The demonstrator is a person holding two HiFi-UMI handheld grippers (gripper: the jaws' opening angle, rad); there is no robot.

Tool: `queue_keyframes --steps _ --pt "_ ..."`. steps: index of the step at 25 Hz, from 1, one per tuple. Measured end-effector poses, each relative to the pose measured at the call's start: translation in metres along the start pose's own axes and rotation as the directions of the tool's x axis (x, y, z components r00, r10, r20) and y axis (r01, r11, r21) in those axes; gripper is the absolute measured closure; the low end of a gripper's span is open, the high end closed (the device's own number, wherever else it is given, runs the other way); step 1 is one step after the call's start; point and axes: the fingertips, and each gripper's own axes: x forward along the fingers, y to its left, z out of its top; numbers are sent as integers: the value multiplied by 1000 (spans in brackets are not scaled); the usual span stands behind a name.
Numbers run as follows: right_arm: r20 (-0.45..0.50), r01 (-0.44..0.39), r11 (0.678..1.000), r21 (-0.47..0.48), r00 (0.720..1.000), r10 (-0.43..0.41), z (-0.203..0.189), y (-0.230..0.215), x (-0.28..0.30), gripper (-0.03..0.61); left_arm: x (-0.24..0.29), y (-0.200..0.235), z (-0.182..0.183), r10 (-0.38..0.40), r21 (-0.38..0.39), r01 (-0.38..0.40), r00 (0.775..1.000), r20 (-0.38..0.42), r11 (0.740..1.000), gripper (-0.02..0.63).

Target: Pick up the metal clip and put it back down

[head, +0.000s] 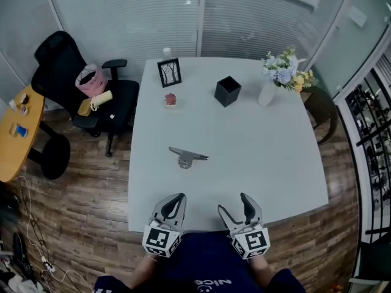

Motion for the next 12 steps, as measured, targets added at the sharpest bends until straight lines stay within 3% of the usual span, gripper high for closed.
queue_keyframes --steps 8,10,12 --pt "21 16 999 -48 1000 -15 9 1 2 236 -3 -6 1 -13 21 13 1000 4 1000 611" --pt "25 15 997 -78 1000 -14 11 4 3 266 -5 -6 1 -12 24 11 1000 5 1000 611" --pt "33 16 994 -108 999 -13 13 7 4 345 -7 -8 0 -17 29 17 1000 3 999 611"
